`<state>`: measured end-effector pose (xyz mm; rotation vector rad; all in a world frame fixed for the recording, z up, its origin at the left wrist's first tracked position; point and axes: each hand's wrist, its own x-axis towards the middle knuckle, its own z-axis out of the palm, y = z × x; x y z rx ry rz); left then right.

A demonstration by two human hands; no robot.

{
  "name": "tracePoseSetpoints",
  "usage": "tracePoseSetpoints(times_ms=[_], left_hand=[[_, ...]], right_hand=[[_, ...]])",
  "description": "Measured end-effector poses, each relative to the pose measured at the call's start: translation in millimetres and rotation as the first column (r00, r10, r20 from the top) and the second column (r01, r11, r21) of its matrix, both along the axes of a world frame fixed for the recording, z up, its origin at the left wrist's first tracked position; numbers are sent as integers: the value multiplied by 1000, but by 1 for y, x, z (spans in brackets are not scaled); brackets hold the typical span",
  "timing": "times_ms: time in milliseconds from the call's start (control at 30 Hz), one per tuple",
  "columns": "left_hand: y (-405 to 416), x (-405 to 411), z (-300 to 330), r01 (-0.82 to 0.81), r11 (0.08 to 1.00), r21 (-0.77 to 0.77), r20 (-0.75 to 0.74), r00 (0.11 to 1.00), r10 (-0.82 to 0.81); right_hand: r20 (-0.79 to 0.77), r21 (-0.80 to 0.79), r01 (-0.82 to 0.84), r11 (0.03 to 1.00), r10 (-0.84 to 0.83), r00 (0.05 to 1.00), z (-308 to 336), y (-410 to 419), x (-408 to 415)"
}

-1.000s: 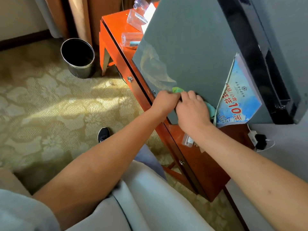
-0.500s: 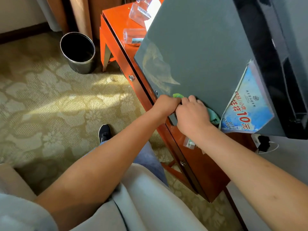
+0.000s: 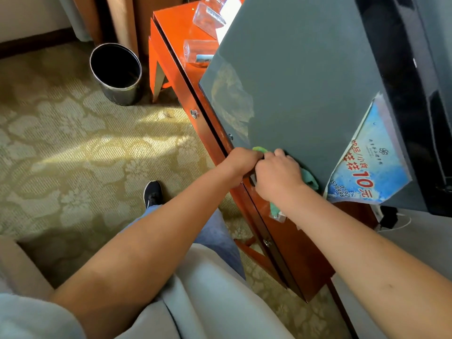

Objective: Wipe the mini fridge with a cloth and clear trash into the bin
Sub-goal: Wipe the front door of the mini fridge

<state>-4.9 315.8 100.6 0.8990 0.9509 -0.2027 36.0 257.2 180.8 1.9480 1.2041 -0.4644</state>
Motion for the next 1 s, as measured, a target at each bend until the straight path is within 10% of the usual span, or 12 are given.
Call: tracePoseSetpoints(times_ms=[233, 500, 800, 1000], left_hand=[[47, -4, 9, -200, 977, 77, 91, 977, 193], [-2, 3, -39, -31, 994, -101, -101, 995, 20], [37, 5, -55, -163, 986, 32, -49, 985, 165], [-5, 6, -93, 6, 996, -90, -165, 986, -21]], right_hand=[[105, 276, -162, 947, 137, 985, 9, 27, -1], [-11, -55, 13, 998, -13, 1000, -48, -1, -1], [58, 156, -131, 979, 124, 991, -52, 23, 4], [-63, -121, -19, 992, 12, 998, -102, -3, 4]])
